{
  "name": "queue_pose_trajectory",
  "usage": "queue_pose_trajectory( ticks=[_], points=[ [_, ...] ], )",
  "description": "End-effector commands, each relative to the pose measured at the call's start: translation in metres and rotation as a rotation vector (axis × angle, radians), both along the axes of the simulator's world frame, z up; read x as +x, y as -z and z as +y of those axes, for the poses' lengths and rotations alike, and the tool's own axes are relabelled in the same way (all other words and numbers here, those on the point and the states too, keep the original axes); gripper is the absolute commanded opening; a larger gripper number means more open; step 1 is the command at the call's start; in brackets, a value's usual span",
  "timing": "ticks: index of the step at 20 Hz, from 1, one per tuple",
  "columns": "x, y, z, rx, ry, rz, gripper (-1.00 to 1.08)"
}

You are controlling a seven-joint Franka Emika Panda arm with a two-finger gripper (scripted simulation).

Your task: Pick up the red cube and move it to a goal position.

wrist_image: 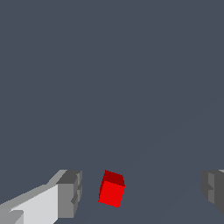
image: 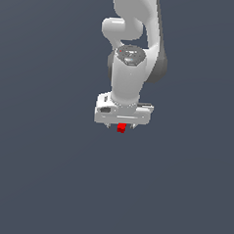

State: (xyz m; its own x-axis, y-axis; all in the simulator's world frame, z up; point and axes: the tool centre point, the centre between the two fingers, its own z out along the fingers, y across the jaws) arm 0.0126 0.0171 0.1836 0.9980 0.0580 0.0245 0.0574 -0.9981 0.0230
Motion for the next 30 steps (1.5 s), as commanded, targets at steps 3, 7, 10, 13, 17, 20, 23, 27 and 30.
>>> queue_pose_trajectory(
  ticks=[3, 7, 10, 13, 17, 20, 23, 27, 30],
  points=[
    [-0.001, 0.001, 0.0, 0.0, 0.002, 0.0, 1.0],
    [-0.005, 0.008, 0.0, 0.001, 0.014, 0.001, 1.0],
    [-0.012, 0.018, -0.001, 0.003, 0.033, 0.002, 1.0],
    [-0.021, 0.032, -0.001, 0.005, 0.059, 0.004, 1.0],
    [-0.038, 0.057, -0.001, 0.008, 0.107, 0.008, 1.0],
    [-0.054, 0.081, 0.0, 0.011, 0.151, 0.011, 1.0],
    [-0.069, 0.104, 0.001, 0.015, 0.193, 0.014, 1.0],
    [-0.085, 0.129, 0.004, 0.018, 0.24, 0.018, 1.0],
    [-0.094, 0.144, 0.007, 0.02, 0.266, 0.02, 1.0]
  ],
)
